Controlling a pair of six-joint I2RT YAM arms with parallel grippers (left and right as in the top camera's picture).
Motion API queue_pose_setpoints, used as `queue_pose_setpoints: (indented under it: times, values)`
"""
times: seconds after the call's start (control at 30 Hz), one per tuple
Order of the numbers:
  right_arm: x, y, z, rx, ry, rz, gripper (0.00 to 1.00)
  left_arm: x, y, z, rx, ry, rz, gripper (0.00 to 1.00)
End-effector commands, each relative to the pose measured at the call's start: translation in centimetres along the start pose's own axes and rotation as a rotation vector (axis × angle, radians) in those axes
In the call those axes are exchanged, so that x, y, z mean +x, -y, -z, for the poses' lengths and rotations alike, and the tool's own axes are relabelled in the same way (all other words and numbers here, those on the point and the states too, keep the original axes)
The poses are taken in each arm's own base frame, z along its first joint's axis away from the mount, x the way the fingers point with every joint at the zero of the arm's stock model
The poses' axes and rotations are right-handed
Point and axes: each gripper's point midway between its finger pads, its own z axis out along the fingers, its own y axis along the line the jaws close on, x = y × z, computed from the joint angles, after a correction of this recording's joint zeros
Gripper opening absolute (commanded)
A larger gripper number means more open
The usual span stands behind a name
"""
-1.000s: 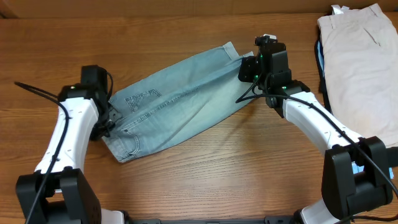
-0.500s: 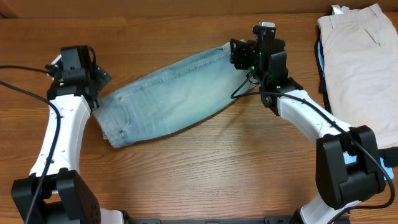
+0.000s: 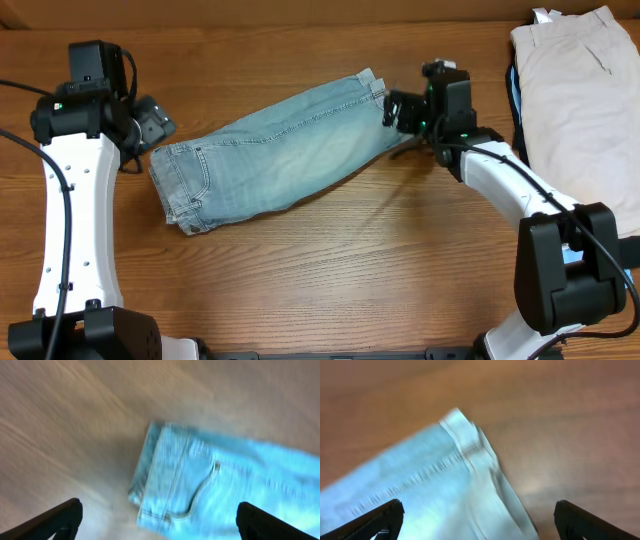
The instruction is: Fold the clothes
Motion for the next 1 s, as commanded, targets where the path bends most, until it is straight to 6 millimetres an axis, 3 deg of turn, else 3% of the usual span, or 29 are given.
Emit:
queue_pose_setpoints:
  times: [0.0, 0.33, 0.77, 0.83, 0.97]
  values:
    - [0.1, -1.1, 1.0, -0.052, -0.032, 0.098, 0.99, 1.4, 0.8, 0.1, 0.065, -0.067, -0.051, 1.0]
    - [3.0, -0.4, -1.1, -0.057, -0.123, 0.092, 0.84, 1.7, 1.2, -2.5, 0.047, -0.09, -0.059, 1.0]
    - [6.9, 1.2, -4.3, -0.025, -0.225, 0.072, 0.82, 2.8, 1.5, -6.2, -0.004, -0.184, -0.076, 1.0]
    - [7.0, 1.3, -4.4, -0.024, -0.228, 0.072, 0.78, 2.9, 1.5, -6.4, -0.007, -0.191, -0.077, 1.0]
    - [7.5, 1.5, -5.0, -0.023, -0.234, 0.07, 0.58, 2.9, 1.6, -6.6, -0.009, -0.192, -0.077, 1.0]
